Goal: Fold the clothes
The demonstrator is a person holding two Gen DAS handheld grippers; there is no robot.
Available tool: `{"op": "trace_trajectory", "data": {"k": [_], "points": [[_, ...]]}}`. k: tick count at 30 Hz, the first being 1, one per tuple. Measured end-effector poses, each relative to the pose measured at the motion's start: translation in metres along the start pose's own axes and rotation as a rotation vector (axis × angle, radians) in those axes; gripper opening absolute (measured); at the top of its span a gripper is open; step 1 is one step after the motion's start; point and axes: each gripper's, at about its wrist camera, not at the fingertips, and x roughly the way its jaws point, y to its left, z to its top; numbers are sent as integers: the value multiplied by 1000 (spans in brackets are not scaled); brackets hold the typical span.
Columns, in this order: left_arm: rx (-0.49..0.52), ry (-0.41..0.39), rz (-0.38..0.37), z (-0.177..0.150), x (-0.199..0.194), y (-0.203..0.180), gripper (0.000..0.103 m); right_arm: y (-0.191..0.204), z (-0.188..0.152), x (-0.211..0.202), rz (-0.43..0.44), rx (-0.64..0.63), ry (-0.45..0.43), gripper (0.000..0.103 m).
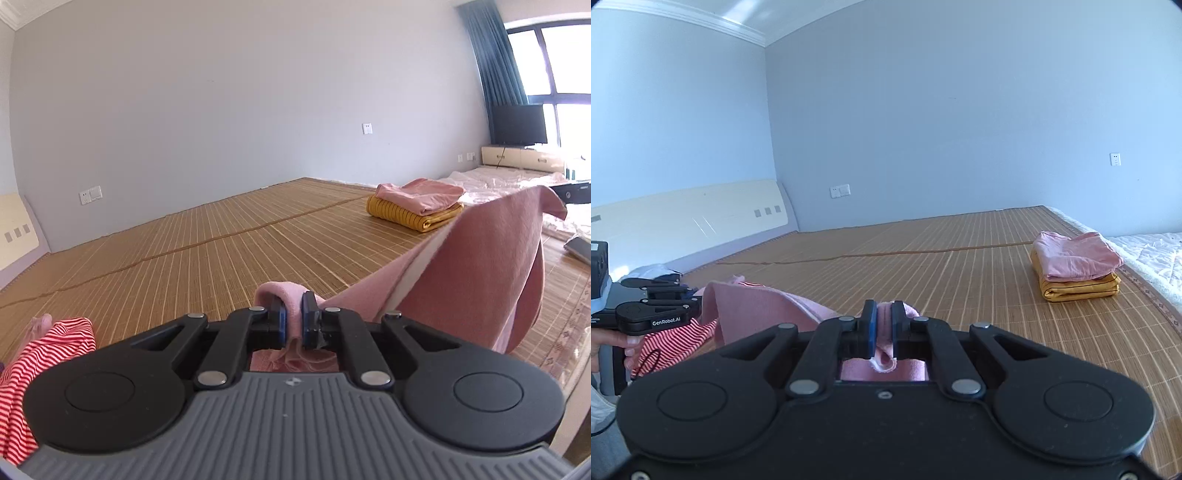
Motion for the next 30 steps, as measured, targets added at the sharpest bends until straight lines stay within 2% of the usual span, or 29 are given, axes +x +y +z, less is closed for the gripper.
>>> {"op": "trace_trajectory", "data": {"k": [2,5,7,10,12,13,14,16,17,18,19,21,24,26,27,29,30], "points": [[45,22,18,7,35,0,9,-9,5,33,-53,-35,30,9],[23,76,23,6,96,2,9,-28,1,86,-109,-80,92,9],[19,113,23,0,136,2,9,-41,-9,122,-144,-98,139,9],[15,208,13,-16,190,5,10,-63,-33,155,-157,-82,194,10],[1,262,1,-27,219,8,14,-82,-48,165,-151,3,194,24],[-11,263,-2,-30,225,11,15,-92,-51,165,-159,43,192,39],[-24,242,-4,-31,228,14,20,-98,-52,163,-169,56,179,53],[-23,206,14,-31,224,18,38,-107,-48,151,-181,81,153,55],[-14,183,48,-30,222,20,68,-111,-46,145,-181,99,149,55],[-4,150,85,-27,215,22,85,-114,-44,138,-178,117,145,55],[6,118,125,-24,206,22,89,-113,-41,127,-160,138,140,55],[14,102,182,-18,191,32,91,-108,-37,107,-127,169,131,57],[-18,134,193,-12,171,47,91,-98,-40,92,-78,145,165,59],[-39,146,153,-13,154,49,91,-91,-41,86,-22,122,185,58],[-40,162,115,-15,147,47,91,-85,-41,88,34,110,188,58],[-27,206,11,-21,136,36,91,-78,-41,93,139,103,205,52],[-19,223,-36,-25,135,28,91,-73,-41,100,194,96,241,49]]}}
